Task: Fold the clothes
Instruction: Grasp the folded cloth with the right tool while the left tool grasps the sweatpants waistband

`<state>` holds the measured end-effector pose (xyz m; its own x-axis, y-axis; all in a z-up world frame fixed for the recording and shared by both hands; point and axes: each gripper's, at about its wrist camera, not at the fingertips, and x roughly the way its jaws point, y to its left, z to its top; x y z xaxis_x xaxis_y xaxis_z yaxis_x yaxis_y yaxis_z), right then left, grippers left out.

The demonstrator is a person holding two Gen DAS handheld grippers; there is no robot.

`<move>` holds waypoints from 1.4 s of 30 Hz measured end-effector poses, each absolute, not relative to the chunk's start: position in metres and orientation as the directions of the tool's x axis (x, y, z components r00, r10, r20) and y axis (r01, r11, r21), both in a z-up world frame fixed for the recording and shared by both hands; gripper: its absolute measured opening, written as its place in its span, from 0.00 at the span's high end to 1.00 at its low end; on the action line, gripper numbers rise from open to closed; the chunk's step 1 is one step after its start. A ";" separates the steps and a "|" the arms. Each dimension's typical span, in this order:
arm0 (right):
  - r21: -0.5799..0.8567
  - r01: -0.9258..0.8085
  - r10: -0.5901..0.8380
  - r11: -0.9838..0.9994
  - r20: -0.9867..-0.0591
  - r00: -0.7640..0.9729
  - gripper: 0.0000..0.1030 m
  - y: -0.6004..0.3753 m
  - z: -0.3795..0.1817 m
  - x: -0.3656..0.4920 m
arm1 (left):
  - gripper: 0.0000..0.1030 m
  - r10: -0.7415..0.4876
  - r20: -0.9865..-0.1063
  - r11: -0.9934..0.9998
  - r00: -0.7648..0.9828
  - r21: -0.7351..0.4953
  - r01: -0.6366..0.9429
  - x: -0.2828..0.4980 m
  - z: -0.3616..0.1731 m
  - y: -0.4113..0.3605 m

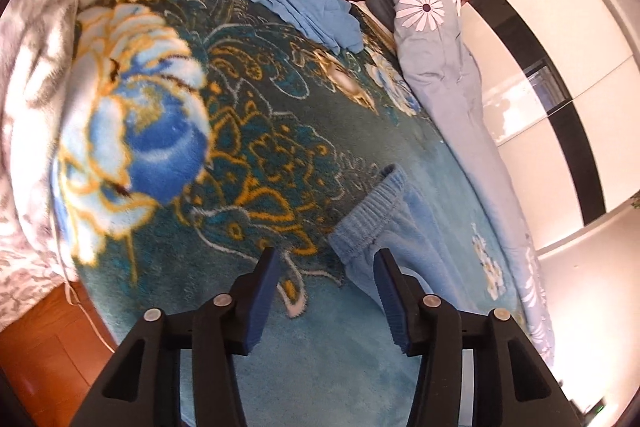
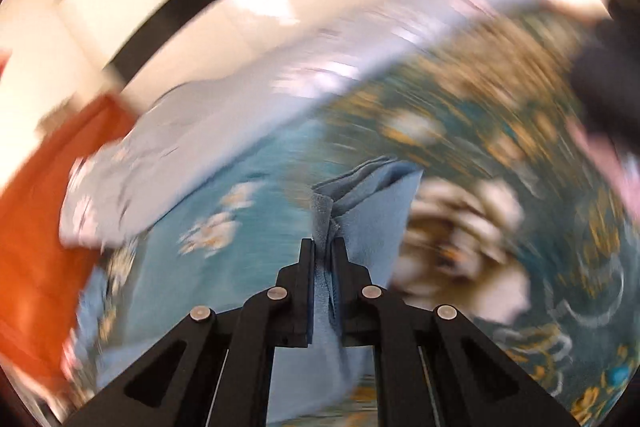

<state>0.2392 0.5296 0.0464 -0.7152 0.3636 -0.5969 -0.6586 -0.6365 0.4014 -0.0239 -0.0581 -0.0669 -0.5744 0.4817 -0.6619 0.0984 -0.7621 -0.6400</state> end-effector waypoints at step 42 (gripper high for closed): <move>0.474 -0.186 -0.246 -0.860 -0.707 -0.664 0.74 0.351 -0.047 0.136 | 0.74 0.436 -0.703 -0.800 -0.562 -0.588 0.115 -0.070 -0.069 0.004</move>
<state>0.1361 0.3512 -0.0473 -0.6635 -0.2457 -0.7066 -0.1864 -0.8604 0.4743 -0.0702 0.0036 -0.0691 -0.5617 0.4362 -0.7031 0.1148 -0.8005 -0.5883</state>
